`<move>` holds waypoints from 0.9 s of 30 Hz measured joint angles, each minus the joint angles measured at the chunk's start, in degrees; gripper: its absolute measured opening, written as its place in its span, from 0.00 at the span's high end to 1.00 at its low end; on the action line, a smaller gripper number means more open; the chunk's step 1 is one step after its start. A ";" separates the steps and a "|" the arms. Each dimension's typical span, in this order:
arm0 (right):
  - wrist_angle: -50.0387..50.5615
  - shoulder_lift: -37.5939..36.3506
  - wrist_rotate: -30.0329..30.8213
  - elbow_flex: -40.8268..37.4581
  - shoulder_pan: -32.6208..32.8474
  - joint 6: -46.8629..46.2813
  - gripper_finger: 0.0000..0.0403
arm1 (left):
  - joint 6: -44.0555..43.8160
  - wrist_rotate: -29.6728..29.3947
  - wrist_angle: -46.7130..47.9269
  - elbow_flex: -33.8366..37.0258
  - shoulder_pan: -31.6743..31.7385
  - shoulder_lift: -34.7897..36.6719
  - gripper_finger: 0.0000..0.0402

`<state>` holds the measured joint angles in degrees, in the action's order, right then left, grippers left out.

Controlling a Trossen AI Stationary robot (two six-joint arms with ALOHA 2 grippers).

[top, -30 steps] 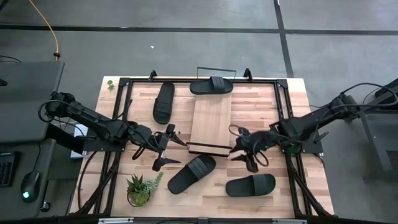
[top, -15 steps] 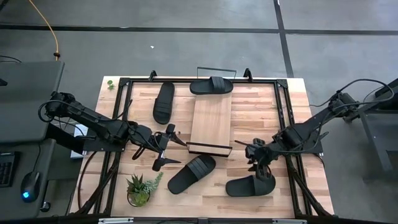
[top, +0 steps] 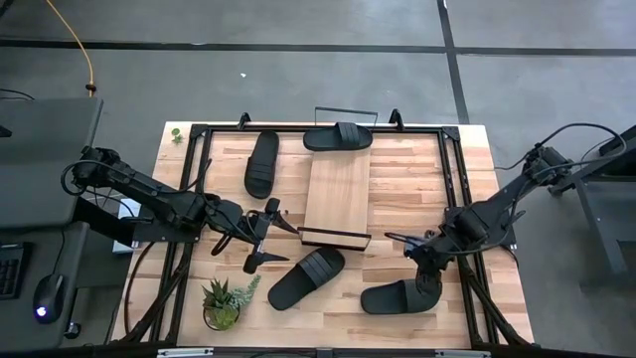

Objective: Pick and place slides into the shelf
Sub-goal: Put the bottom right black slide on the shelf

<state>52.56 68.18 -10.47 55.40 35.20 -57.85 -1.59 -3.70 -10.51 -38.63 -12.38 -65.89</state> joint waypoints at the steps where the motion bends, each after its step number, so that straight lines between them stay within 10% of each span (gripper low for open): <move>1: -1.14 0.00 0.25 0.00 0.53 -0.19 0.65 | -0.03 0.00 -0.02 0.00 0.00 0.00 0.18; 27: -11.22 14.93 -9.63 0.04 -2.71 38.90 0.65 | 0.63 0.00 0.19 0.00 0.00 0.02 0.18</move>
<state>41.34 83.12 -20.10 55.44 32.48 -18.95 -0.96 -3.70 -10.31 -38.63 -12.38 -65.87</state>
